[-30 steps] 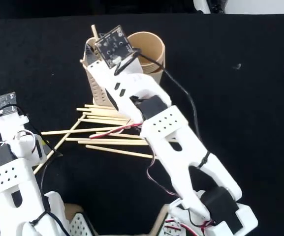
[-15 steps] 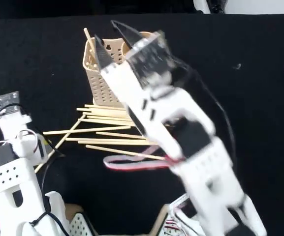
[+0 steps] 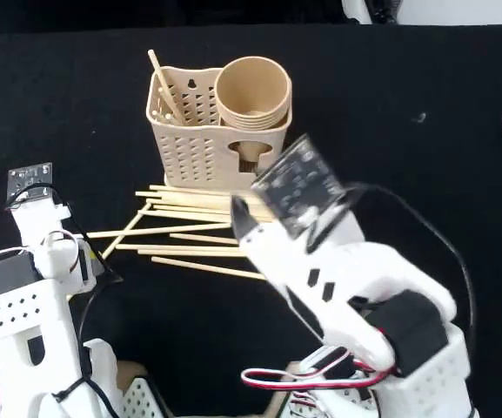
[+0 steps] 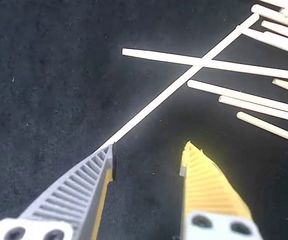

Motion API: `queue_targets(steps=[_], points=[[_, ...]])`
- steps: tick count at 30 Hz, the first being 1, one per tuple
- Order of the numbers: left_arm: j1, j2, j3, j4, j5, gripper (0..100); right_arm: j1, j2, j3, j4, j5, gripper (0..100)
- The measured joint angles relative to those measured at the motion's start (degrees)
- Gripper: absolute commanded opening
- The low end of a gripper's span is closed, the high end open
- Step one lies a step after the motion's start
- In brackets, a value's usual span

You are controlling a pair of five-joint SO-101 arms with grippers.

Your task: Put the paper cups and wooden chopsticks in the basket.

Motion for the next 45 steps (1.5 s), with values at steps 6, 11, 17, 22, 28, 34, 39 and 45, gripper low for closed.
queue_targets(steps=[6, 11, 17, 22, 28, 34, 39, 45], points=[[0.09, 0.0, 4.04, -2.11, -4.48, 22, 10.37, -2.9, 20.31, -0.88, 9.93, 13.8], [0.09, 0.0, 3.08, -1.93, -7.74, 22, 13.45, -8.35, 35.34, -4.57, 10.55, 13.8], [0.09, 0.97, -7.03, 6.24, -9.67, 22, 14.07, -18.2, 45.54, -6.24, 12.66, 13.8], [0.09, 11.25, -15.56, 12.13, -14.77, 22, 13.98, -24.44, 51.6, -10.73, 13.63, 13.8], [0.09, 29.01, -19.69, 11.78, -23.38, 22, 13.98, -25.93, 57.23, -15.74, 8.18, 13.9], [0.7, 33.05, -17.93, 2.55, -30.51, 22, 13.98, -26.46, 60.04, -16.35, 7.74, 13.8], [3.96, 33.41, -9.85, -6.42, -32.7, 22, 13.98, -26.46, 60.22, -16.44, 7.74, 13.8], [4.75, 33.93, -2.81, -17.32, -32.79, 22, 13.98, -26.46, 60.22, -16.53, 7.74, 13.8]])
